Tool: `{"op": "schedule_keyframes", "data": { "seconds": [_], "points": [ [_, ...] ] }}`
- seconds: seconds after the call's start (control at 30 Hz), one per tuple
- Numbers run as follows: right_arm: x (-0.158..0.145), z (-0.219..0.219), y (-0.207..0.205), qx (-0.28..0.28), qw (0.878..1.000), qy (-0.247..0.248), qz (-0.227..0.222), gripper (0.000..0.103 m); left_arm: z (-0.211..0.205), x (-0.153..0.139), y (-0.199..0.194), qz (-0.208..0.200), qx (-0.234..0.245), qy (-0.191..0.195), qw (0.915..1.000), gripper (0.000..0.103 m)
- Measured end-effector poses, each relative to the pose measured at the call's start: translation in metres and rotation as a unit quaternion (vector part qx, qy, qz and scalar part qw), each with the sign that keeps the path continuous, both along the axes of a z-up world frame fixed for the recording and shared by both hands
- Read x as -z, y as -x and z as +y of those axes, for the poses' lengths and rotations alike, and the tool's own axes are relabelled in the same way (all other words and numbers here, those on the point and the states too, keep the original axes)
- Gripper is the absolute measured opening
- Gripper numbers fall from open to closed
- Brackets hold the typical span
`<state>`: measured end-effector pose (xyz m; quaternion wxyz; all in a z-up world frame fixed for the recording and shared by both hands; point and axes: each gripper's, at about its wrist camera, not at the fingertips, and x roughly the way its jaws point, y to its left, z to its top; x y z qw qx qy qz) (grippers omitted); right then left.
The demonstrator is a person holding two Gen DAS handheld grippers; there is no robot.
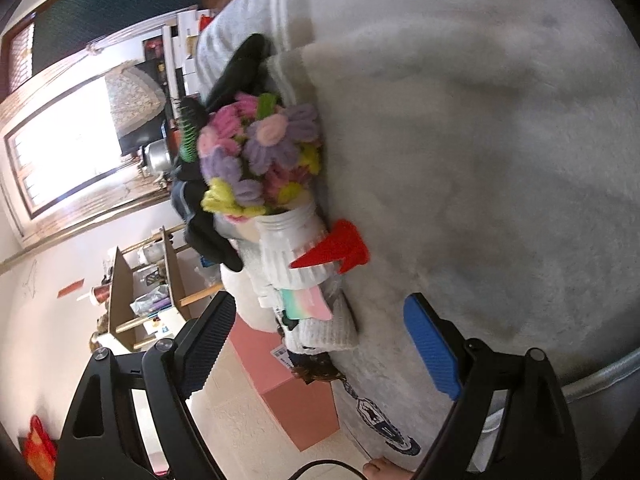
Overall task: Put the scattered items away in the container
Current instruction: 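Move the open left gripper back beside the blanket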
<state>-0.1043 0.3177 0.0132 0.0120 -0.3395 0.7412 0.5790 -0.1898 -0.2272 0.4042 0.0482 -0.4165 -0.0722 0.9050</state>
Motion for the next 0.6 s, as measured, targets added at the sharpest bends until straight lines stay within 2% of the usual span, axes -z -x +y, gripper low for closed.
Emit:
{"op": "schedule_keyframes", "data": {
  "seconds": [0.03,0.07,0.17,0.2,0.27,0.3,0.33,0.37,0.43,0.5,0.6],
  "points": [
    [-0.003,0.000,0.001,-0.002,1.000,-0.005,0.006,0.087,0.012,0.013,-0.020,0.002,0.008,-0.027,0.9996,0.098],
    [-0.006,0.000,0.003,-0.004,1.000,-0.013,0.013,0.087,0.026,0.030,-0.037,0.000,0.019,-0.048,0.9987,0.103],
    [-0.016,0.001,0.004,-0.002,0.999,-0.034,0.031,0.087,0.083,0.108,-0.084,-0.022,0.058,-0.099,0.9932,0.103],
    [-0.019,0.002,0.003,0.000,0.998,-0.042,0.037,0.087,0.104,0.142,-0.093,-0.041,0.069,-0.101,0.9916,0.103],
    [-0.023,0.004,0.003,0.006,0.997,-0.056,0.043,0.087,0.141,0.214,-0.102,-0.096,0.087,-0.081,0.9882,0.103],
    [-0.024,0.005,0.002,0.010,0.997,-0.059,0.044,0.087,0.155,0.250,-0.105,-0.132,0.097,-0.072,0.9838,0.102],
    [-0.024,0.006,0.002,0.015,0.997,-0.060,0.044,0.087,0.167,0.283,-0.108,-0.167,0.109,-0.062,0.9779,0.097],
    [-0.023,0.006,0.005,0.019,0.997,-0.060,0.045,0.087,0.175,0.306,-0.114,-0.189,0.118,-0.048,0.9736,0.094],
    [-0.020,0.005,0.010,0.016,0.997,-0.062,0.043,0.085,0.181,0.340,-0.122,-0.204,0.123,-0.017,0.9710,0.091],
    [-0.018,0.003,0.021,0.003,0.997,-0.072,0.035,0.080,0.181,0.354,-0.122,-0.209,0.118,0.000,0.9707,0.091],
    [-0.015,0.000,0.048,-0.024,0.995,-0.098,0.023,0.079,0.170,0.358,-0.114,-0.211,0.088,-0.029,0.9731,0.091]
  ]
}}
